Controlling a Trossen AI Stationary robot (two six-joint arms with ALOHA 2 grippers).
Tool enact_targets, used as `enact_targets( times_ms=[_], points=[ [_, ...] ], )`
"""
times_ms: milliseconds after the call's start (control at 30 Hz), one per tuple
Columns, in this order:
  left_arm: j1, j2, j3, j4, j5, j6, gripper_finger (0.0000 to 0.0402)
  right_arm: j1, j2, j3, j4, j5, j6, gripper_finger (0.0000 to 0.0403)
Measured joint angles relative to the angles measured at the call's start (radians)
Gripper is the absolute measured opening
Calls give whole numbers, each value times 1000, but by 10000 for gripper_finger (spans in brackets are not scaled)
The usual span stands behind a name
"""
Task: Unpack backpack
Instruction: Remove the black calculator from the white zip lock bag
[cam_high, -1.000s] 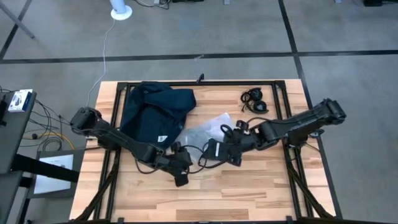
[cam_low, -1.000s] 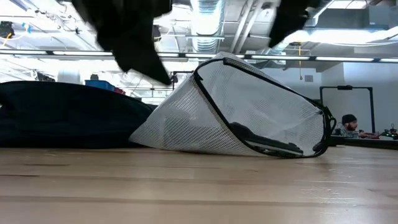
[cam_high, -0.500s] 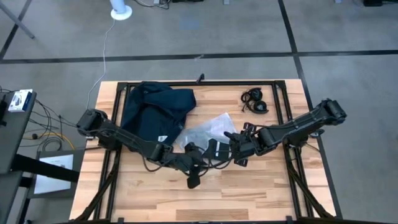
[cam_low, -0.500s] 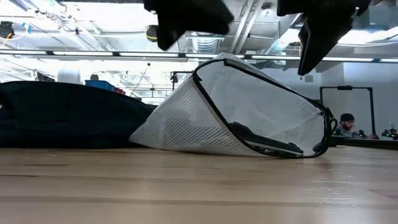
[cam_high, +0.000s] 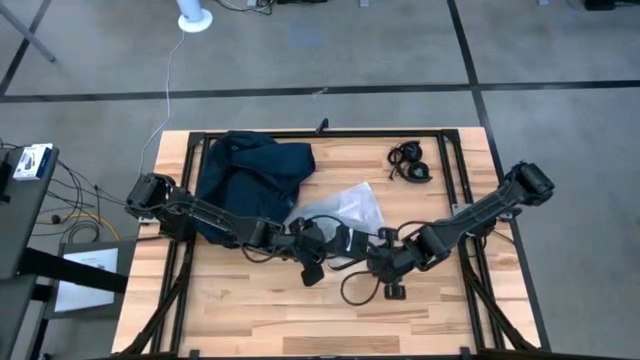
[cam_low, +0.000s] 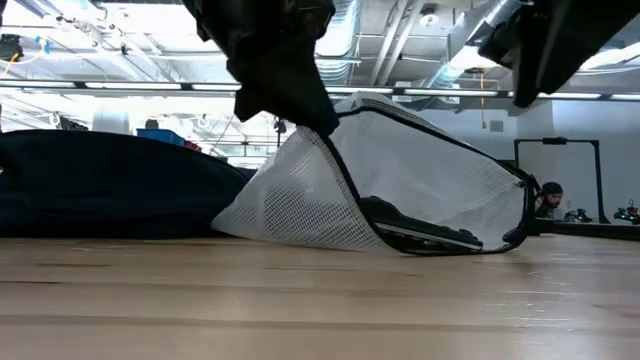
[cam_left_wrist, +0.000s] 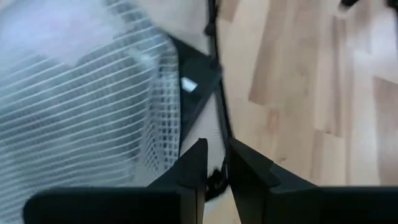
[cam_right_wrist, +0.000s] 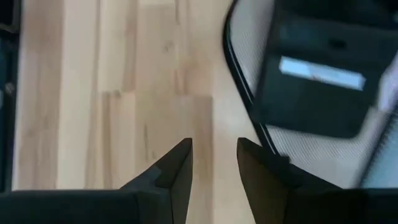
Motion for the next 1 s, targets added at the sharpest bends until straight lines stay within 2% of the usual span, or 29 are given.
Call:
enact_targets(
  times_ms=[200,400,533,633,700,767,900,1000],
  points=[
    [-1,0,-1,24,3,45,45,-47,141,0,132,2,-63,148],
    [-19,0,-1,23,3,59,45,-108,247,-1,163,13,-59,220],
    [-33,0,-1,23,2,83,45,-118,282,-1,156,160,40,268],
    [-40,0,-1,25,1,88,45,-119,286,-1,156,284,95,286],
    [-40,0,-1,24,1,91,45,-124,291,0,168,327,101,291],
    [-40,0,-1,24,1,101,45,-134,295,0,174,322,90,292],
    [-40,0,-1,26,1,110,45,-155,303,0,202,165,73,292],
    [-40,0,-1,25,1,110,45,-156,302,0,192,199,81,292]
  ],
)
